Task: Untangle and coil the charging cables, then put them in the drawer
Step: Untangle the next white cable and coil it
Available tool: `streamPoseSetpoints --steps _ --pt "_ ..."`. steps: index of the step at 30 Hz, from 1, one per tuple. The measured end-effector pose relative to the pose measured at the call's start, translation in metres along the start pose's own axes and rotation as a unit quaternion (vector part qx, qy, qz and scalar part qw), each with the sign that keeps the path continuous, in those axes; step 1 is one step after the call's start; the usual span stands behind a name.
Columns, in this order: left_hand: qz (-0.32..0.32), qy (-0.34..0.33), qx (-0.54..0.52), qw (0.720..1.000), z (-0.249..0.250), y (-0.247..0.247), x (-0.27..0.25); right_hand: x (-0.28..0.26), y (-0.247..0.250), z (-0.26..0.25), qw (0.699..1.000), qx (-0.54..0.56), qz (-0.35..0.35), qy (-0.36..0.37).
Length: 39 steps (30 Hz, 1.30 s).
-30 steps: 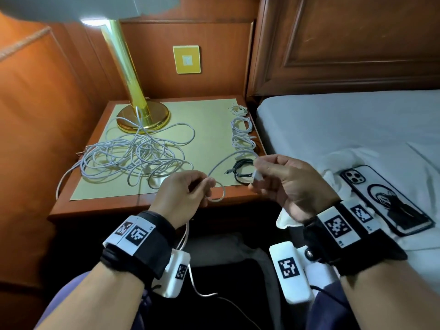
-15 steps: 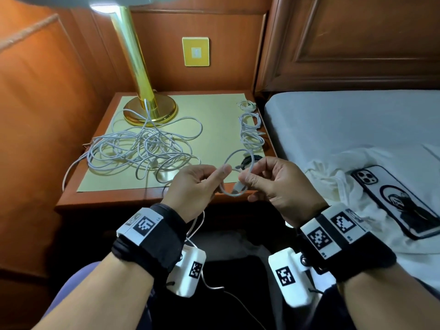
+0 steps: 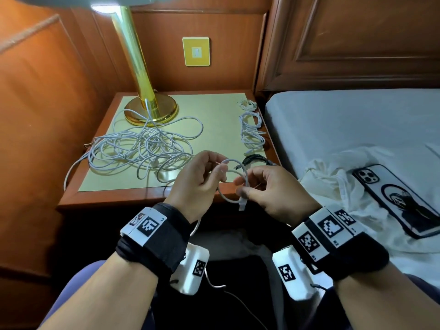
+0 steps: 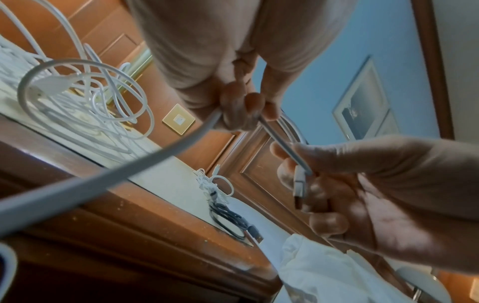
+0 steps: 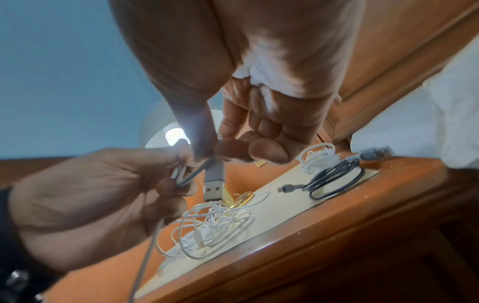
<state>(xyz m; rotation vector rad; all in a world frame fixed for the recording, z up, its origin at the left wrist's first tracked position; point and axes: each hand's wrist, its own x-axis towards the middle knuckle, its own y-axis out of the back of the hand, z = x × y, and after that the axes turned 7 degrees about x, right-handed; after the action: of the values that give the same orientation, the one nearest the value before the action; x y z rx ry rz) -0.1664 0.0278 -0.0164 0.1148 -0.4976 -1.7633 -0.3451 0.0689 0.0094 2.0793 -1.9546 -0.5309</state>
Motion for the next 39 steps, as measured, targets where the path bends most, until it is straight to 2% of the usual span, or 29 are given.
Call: streamPoseSetpoints --steps 3,6,8,11,14,16,19,30,35,39 --pt "-0.007 0.016 -0.069 0.997 0.001 0.001 0.001 -0.002 0.002 -0.001 0.999 0.039 0.002 0.001" --pt "-0.001 0.014 -0.086 0.996 0.002 0.003 0.001 0.000 0.002 0.000 0.999 0.032 0.003 0.006" --pt "0.007 -0.005 -0.050 0.999 -0.001 0.003 0.002 0.001 0.001 0.002 1.000 0.012 0.002 0.004" --pt "0.032 -0.053 0.063 0.996 -0.006 0.002 0.004 0.002 0.001 0.005 1.000 0.024 0.013 0.001" --pt "0.049 -0.083 0.101 0.990 -0.007 0.000 0.005 -0.001 -0.001 -0.001 0.995 0.100 0.026 -0.004" --pt "0.061 -0.085 0.090 0.990 -0.007 -0.001 0.006 -0.001 -0.003 -0.006 0.980 0.193 0.032 -0.030" --pt "0.068 -0.081 0.106 0.989 -0.005 0.000 0.005 0.000 -0.003 -0.008 0.958 0.279 0.029 -0.061" --pt "0.013 0.014 0.041 0.999 0.009 0.007 0.001 0.000 0.003 -0.009 0.972 0.223 -0.026 -0.064" --pt "0.013 0.008 0.049 0.999 0.007 0.002 0.009 0.003 0.002 -0.014 0.946 0.297 -0.043 -0.126" --pt "-0.007 0.001 0.019 1.000 0.011 0.007 0.014 0.002 0.012 -0.015 0.924 0.359 -0.045 -0.123"
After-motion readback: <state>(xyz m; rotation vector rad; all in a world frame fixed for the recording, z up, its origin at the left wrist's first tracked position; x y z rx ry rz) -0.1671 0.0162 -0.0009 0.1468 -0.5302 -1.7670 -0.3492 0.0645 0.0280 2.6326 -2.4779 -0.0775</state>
